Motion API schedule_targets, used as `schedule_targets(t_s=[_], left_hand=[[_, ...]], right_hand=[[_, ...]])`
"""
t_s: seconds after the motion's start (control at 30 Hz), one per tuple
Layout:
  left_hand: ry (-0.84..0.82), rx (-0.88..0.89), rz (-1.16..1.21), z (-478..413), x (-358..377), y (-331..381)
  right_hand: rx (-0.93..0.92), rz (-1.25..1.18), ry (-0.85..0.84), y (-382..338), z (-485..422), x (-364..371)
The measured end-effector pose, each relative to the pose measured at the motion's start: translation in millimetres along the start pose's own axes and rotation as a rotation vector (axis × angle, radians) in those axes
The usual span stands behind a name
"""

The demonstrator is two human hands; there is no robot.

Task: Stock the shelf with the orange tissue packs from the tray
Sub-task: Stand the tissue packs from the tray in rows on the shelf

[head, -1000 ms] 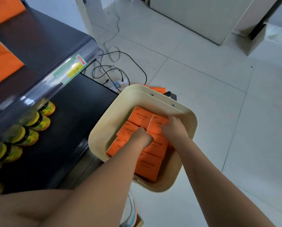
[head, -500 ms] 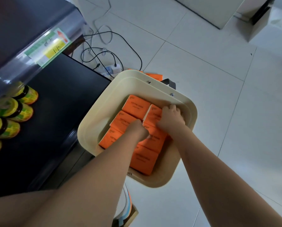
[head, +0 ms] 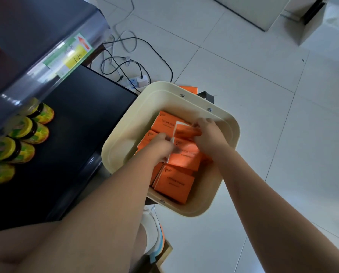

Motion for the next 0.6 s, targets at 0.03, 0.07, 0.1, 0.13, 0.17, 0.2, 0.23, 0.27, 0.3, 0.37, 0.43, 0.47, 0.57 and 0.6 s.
schedule_targets(t_s=[0.03,0.07,0.1,0.13,0.17,0.2,0.23,0.27,0.3,0.37,0.43,0.47,0.57,0.6], left_hand=[[0.0,0.009,0.027,4,-5,5],[-0.009,0.019,0.041,9,-10,10],[-0.024,0.027,0.038,14,-16,15],[-0.042,0.031,0.023,19,-22,19],[-0.059,0.035,0.007,26,-29,24],[-0.068,0.04,-0.009,33,-37,30],[-0.07,0.051,-0.029,40,-46,38],[-0.065,0.066,-0.049,48,-56,47],[-0.059,0.085,-0.069,57,-66,57],[-0.038,0.129,-0.107,76,-87,77],[-0.012,0.193,-0.147,99,-107,98],[0.004,0.231,-0.162,112,-118,109],[0.075,0.325,-0.183,154,-151,134],[0.108,0.345,-0.176,167,-164,139]], right_hand=[[-0.032,-0.028,0.016,-7,3,-3],[-0.07,-0.056,0.039,-15,5,-7],[-0.106,-0.081,0.063,-23,7,-13],[-0.137,-0.101,0.084,-32,10,-18],[-0.166,-0.118,0.097,-41,11,-24],[-0.194,-0.137,0.103,-50,14,-30],[-0.216,-0.163,0.108,-60,16,-37],[-0.239,-0.193,0.117,-69,19,-45],[-0.263,-0.221,0.129,-79,21,-54],[-0.304,-0.263,0.158,-100,28,-74],[-0.339,-0.317,0.181,-120,36,-95],[-0.361,-0.346,0.185,-132,41,-105],[-0.448,-0.42,0.194,-169,55,-133],[-0.48,-0.45,0.198,-183,60,-142]])
Point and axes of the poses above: each hand's wrist, its own z-axis away from the middle knuckle, its own x-axis out of the palm, y = z × x, the point moved 10 cm from there along -z, towards the middle knuckle, and after that the axes turned 5 degrees about x, right-handed, at the moved point
